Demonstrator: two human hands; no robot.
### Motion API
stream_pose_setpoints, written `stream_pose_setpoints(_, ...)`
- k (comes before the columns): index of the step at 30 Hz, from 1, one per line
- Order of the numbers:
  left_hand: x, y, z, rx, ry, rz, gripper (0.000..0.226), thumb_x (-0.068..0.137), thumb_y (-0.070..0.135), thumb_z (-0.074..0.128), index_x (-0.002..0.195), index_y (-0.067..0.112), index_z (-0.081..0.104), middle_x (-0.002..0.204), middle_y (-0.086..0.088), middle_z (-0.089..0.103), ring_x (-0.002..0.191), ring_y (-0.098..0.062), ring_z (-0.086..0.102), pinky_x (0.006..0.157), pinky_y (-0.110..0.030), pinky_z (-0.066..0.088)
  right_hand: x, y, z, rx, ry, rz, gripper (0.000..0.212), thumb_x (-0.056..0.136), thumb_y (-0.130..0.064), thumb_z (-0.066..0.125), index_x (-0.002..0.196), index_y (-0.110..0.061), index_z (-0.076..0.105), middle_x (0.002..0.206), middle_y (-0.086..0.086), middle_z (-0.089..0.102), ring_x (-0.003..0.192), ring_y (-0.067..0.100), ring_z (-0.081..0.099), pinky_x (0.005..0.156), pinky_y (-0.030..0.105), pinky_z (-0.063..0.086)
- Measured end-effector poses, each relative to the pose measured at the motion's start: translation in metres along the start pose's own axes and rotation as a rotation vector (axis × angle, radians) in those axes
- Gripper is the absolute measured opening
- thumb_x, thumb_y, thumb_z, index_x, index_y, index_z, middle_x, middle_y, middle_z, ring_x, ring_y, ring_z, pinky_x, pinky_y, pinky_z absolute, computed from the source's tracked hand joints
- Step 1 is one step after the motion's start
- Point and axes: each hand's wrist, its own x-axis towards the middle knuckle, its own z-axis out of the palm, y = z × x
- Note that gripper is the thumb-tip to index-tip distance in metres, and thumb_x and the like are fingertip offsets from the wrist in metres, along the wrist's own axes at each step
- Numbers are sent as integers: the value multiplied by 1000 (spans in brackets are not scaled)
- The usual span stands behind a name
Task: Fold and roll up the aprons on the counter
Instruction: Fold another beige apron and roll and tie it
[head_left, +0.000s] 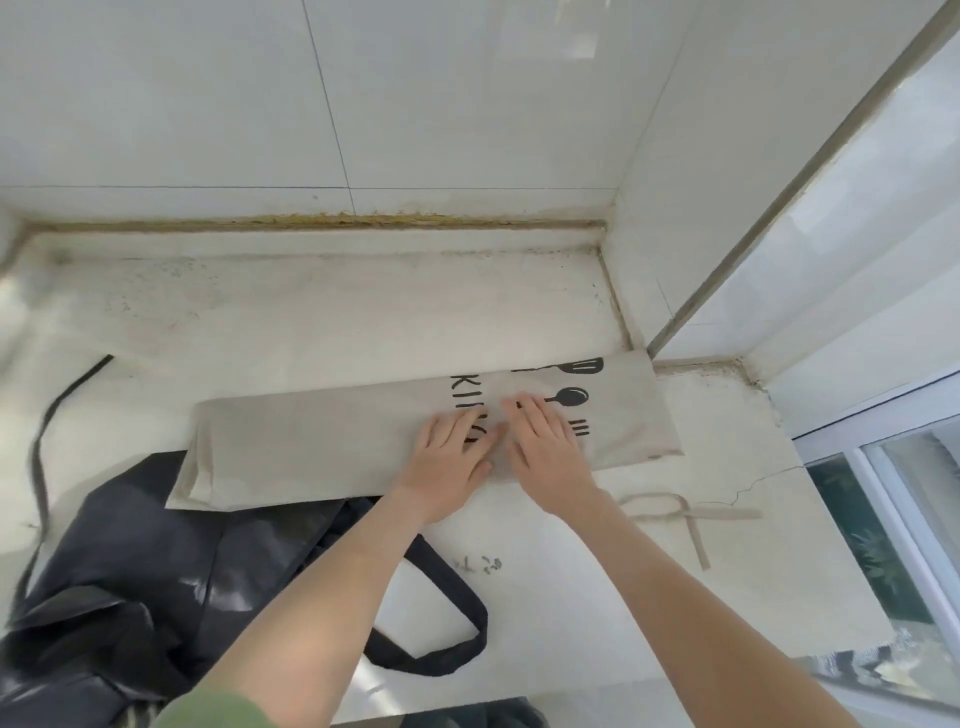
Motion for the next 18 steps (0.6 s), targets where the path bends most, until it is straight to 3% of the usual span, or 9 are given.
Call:
stream_pose_setpoints(2, -5, -12, 6, 36, -7, -100, 63, 94, 52, 17, 152, 32, 4, 160, -10, 12, 146, -24, 6, 113, -49, -5, 3, 3, 18, -22, -34, -2, 50, 93, -31, 33, 136, -15, 51, 140, 6, 52, 129, 27, 49, 108, 36, 23)
stream_pose_setpoints(4, -9, -28, 9, 38, -33, -198, 69, 84, 64, -1, 145, 39, -22, 153, 1, -28, 143, -20, -26, 110, -49, -23, 6, 6, 30, -34, -76, 15, 54, 98, -40, 22, 146, -20, 38, 151, 3, 38, 139, 23, 35, 111, 34, 9)
stream_pose_setpoints(5, -9, -36, 9, 22, -44, -249, 72, 79, 69, -6, 143, 42, -25, 149, 5, -34, 142, -20, -30, 110, -51, -23, 8, 7, 34, -46, -97, 24, 58, 99, -48, 11, 150, -24, 26, 156, 0, 26, 144, 19, 24, 113, 34, 2)
stream_pose_setpoints(7, -9, -44, 6, -3, -43, -317, 77, 74, 73, -8, 145, 44, -22, 149, 11, -35, 142, -21, -28, 112, -54, -19, 11, 11, 40, -70, -73, 14, 67, 91, -59, -12, 150, -30, 2, 157, -9, -1, 145, 8, -2, 113, 31, -12)
stream_pose_setpoints(10, -6, -49, 5, -2, -50, -325, 78, 74, 73, -7, 146, 45, -17, 156, 11, -27, 144, -22, -26, 112, -56, -16, 17, 18, 41, -29, -35, 57, 64, 88, -58, -9, 146, -32, -11, 151, -16, -16, 141, 1, -14, 110, 26, -21)
stream_pose_setpoints(14, -3, -53, 2, 6, -43, -324, 79, 75, 71, 0, 148, 43, -11, 159, 9, -17, 144, -21, -24, 112, -58, -16, 18, 39, 37, -34, 26, 177, 59, 99, -50, 5, 151, -26, 20, 157, -2, 23, 144, 16, 22, 116, 32, 3)
stream_pose_setpoints(18, -2, -53, 2, 30, 7, -321, 81, 78, 71, 6, 151, 38, -7, 161, 7, -9, 146, -21, -19, 111, -59, -16, 14, 69, 30, -31, 96, 403, 66, 94, -54, 10, 152, -22, 21, 157, 5, 24, 145, 25, 19, 118, 38, 9)
